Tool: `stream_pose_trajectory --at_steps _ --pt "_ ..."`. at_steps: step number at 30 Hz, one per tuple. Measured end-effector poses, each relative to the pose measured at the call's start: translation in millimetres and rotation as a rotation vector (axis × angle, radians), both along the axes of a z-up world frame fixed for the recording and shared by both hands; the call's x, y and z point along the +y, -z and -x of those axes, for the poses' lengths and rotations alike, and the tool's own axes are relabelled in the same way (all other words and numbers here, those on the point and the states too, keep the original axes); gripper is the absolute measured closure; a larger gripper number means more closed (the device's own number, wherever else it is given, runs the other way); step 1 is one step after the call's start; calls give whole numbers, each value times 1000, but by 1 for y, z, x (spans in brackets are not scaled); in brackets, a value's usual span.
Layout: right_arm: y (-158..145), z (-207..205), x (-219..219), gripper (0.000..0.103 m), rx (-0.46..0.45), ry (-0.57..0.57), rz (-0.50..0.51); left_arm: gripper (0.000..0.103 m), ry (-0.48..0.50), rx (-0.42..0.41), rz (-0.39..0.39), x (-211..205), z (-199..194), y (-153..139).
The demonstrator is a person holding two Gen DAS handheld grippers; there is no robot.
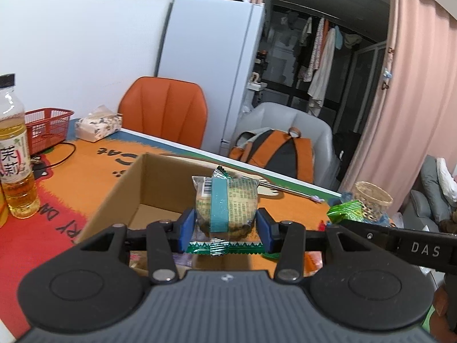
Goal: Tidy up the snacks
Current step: 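Carry both packets over the box and open both grippers to drop them in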
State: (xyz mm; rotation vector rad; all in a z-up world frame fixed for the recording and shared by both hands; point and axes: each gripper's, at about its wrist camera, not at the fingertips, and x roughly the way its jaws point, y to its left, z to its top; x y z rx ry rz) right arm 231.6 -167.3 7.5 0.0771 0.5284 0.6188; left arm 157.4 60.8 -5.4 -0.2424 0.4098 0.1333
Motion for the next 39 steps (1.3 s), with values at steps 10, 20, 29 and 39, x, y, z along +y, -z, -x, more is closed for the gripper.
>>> stream_pose_trajectory --at_steps 10,20,29,39 --pt "-5 -7 39 73 -13 -40 18 58 -66 3 40 40 -6 6" --pt "-5 -13 73 73 -11 -95 28 54 -145 10 59 62 -4 10" --pt "-4 -8 87 67 7 -144 7 48 -150 10 66 65 9 8" --pt "-7 1 65 54 5 -94 -3 28 -150 -1 59 57 20 5"
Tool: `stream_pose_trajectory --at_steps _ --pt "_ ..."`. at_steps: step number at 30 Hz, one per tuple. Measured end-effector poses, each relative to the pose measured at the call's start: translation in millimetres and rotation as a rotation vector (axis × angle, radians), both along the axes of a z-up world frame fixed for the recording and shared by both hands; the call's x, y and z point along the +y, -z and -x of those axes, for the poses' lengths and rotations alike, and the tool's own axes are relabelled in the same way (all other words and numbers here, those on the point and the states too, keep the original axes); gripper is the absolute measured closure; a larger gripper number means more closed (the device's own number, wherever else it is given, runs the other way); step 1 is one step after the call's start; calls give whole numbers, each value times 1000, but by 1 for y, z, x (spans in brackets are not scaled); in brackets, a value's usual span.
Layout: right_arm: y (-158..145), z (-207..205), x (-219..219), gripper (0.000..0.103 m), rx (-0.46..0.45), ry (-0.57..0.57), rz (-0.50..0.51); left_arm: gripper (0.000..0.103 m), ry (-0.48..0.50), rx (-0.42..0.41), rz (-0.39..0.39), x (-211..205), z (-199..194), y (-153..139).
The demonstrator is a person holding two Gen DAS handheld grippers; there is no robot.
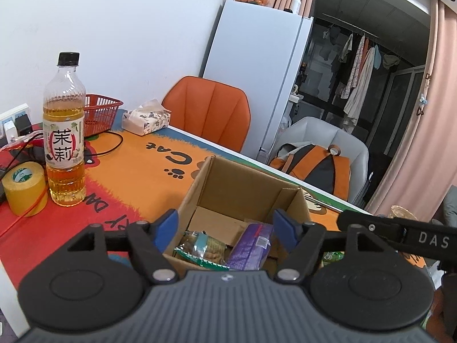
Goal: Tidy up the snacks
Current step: 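Carry both packets over the box and open both grippers to drop them in, then move both tools back over the remaining snacks on the mat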
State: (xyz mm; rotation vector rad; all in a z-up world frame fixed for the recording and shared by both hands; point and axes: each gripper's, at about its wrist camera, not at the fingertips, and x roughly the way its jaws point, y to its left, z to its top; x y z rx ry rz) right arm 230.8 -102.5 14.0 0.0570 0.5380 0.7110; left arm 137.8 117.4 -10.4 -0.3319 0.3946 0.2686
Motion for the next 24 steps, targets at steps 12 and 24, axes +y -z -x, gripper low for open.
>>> stream_pose_trajectory --at_steps 12,24 --pt "4 6 -39 26 -12 78 6 12 17 29 -28 -22 4 2" --pt "10 11 -78 3 -26 173 8 8 79 18 -33 -51 4 -1"
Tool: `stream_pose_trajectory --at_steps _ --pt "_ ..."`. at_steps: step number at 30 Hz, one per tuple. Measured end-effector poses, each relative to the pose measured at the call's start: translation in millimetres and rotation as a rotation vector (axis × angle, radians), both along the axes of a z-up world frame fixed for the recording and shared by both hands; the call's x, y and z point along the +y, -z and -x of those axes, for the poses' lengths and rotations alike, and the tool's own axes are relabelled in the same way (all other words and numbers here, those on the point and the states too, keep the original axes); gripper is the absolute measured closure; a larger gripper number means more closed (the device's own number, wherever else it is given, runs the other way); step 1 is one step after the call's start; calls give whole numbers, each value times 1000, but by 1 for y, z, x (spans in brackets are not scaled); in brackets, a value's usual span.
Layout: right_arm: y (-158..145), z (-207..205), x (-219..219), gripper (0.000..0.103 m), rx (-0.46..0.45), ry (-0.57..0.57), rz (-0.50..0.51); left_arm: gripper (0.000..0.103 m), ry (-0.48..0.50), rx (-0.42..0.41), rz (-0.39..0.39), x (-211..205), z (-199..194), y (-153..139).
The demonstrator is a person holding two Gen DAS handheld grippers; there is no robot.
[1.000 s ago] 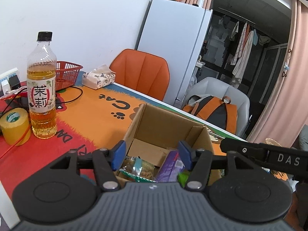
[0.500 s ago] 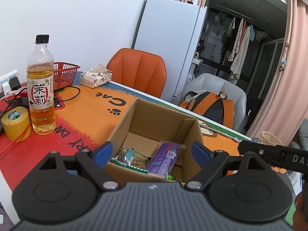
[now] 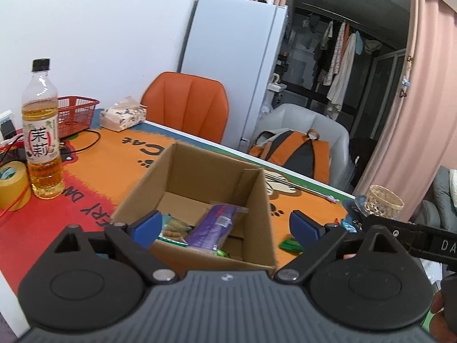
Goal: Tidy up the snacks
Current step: 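Move both tools back over the remaining snacks on the mat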
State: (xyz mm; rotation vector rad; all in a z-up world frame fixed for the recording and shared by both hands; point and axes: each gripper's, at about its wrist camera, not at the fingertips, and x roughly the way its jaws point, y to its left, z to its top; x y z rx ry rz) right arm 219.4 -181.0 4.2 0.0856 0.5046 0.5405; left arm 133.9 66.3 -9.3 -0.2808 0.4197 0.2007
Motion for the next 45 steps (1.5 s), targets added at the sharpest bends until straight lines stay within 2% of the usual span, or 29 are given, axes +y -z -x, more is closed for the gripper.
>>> stream_pose_trajectory --at_steps 2,22,26,32,35,39,45 --pt "1 1 -8 0 0 16 -3 7 13 1 -1 -6 -1 1" --pt "27 1 -67 0 51 131 2 4 118 47 -14 -61 -11 21" --pt "32 -1 -74 0 69 142 8 2 117 52 -34 -69 -13 25" --pt "41 0 -80 0 78 136 27 2 117 42 -19 -79 -8 26" --pt "46 -2 -83 0 88 140 30 2 161 30 -14 -87 -5 28" --pt "54 -4 -86 1 107 152 38 2 196 58 -26 -97 -10 35" --pt "65 -11 -93 15 143 165 36 4 223 94 1 -103 -22 46"
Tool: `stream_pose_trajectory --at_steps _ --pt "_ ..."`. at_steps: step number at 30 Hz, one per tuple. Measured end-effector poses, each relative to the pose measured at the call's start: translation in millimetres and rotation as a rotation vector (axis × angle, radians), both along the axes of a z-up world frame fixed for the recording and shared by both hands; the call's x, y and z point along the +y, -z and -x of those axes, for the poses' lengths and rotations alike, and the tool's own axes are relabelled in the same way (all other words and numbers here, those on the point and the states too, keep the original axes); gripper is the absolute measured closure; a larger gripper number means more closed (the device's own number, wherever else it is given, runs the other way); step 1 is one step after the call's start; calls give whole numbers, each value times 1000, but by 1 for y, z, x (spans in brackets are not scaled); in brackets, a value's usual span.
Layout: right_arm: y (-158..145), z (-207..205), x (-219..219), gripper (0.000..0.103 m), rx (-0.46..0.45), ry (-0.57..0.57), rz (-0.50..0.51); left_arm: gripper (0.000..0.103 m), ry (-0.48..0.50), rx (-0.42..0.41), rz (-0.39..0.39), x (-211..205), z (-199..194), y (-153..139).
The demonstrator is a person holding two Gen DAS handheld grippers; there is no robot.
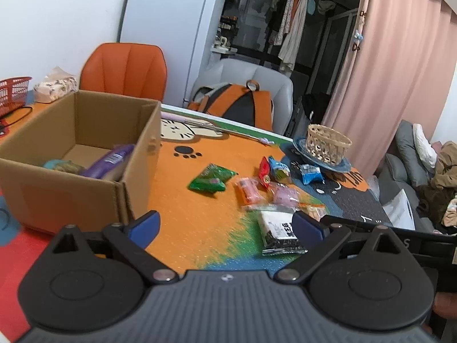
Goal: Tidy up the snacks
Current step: 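Move both tools back over the remaining snacks on the mat, then grasp the black-and-white sesame packet with the left gripper while the right grasps the wafer bar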
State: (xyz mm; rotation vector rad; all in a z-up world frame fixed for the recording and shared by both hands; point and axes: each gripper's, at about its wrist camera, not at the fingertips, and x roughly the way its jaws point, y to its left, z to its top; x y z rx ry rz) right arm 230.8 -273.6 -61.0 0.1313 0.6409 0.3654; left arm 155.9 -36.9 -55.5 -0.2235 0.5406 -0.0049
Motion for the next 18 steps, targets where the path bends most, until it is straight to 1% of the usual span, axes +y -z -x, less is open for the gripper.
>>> stream_pose_trajectory --at_steps 2,5,9,14,16,18 --pt "4 -4 -2 19 16 7 -5 4 11 5 -2 -3 -3 2" --pt "10 -10 -4 20 29 16 -3 5 24 14 0 -6 -9 6" --pt "16 -17 -8 21 39 23 1 10 21 39 7 -10 -21 13" --pt "29 -28 -9 33 78 11 2 12 17 53 8 -14 -31 20" --pt "31 -29 -9 34 80 -4 -10 13 16 57 10 -15 -34 23" --pt "33 -30 -10 47 87 -28 -19 13 18 62 9 -18 -37 25"
